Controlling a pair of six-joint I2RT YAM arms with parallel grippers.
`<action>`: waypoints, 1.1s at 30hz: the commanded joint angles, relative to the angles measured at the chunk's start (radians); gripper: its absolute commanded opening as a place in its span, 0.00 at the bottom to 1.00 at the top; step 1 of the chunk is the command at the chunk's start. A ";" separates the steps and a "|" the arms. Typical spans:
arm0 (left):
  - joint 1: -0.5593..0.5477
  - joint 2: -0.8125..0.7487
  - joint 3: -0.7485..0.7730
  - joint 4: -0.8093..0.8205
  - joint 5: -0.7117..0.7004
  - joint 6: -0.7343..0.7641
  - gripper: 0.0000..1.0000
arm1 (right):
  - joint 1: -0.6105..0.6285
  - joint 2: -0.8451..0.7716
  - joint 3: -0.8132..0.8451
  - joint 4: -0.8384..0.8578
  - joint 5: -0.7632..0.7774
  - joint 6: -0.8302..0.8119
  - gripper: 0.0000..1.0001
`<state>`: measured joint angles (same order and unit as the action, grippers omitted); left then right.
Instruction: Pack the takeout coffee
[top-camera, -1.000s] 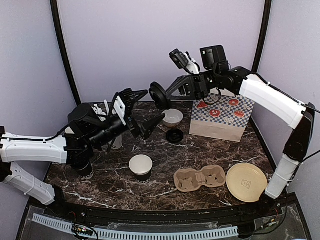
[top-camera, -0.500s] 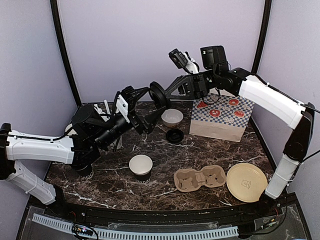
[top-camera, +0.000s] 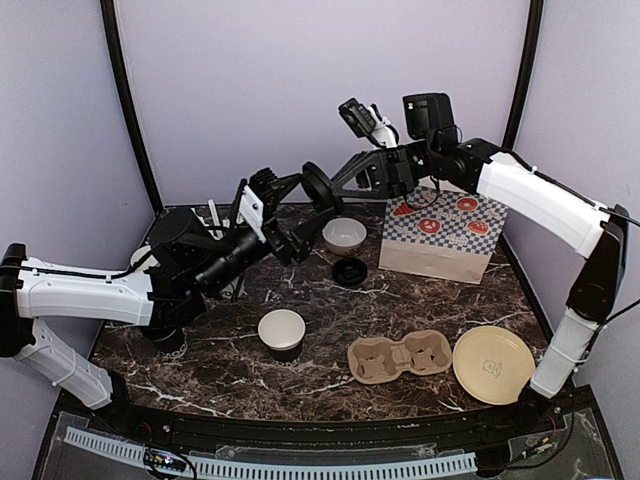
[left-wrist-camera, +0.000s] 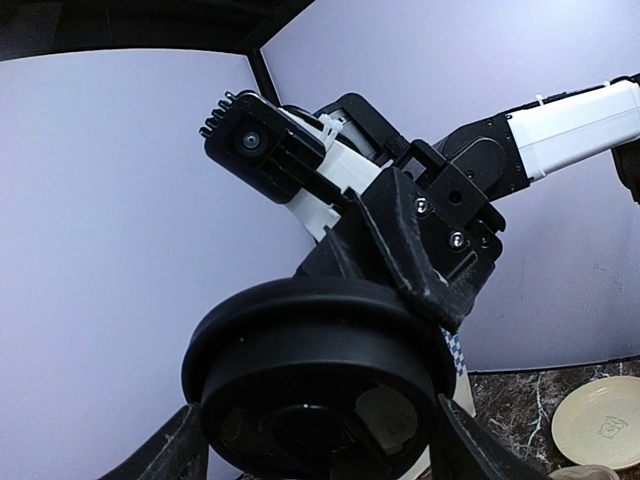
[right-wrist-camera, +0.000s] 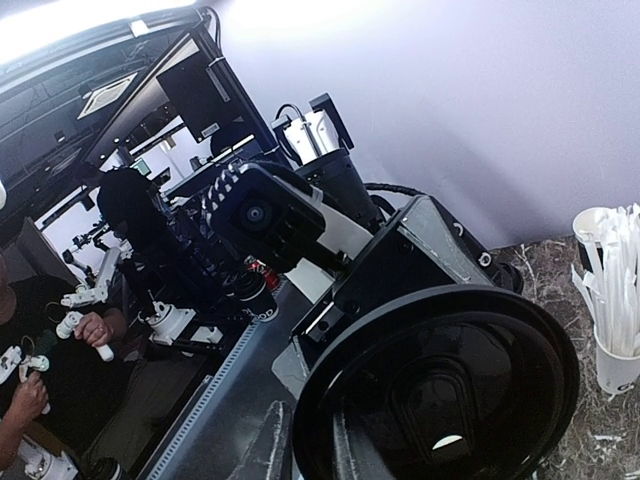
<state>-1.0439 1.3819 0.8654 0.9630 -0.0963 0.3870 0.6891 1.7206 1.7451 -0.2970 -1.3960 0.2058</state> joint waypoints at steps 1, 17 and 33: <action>-0.005 -0.026 0.037 0.010 -0.020 -0.019 0.69 | -0.001 -0.017 -0.020 0.029 -0.012 0.019 0.20; -0.005 -0.213 0.346 -1.425 0.063 -0.340 0.66 | -0.131 -0.123 -0.244 -0.274 0.669 -0.387 0.60; -0.004 -0.003 0.539 -1.911 0.071 -0.494 0.66 | -0.022 -0.037 -0.361 -0.218 0.664 -0.333 0.60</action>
<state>-1.0439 1.3598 1.3613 -0.8314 -0.0563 -0.0677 0.6418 1.6741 1.4044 -0.5449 -0.7246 -0.1318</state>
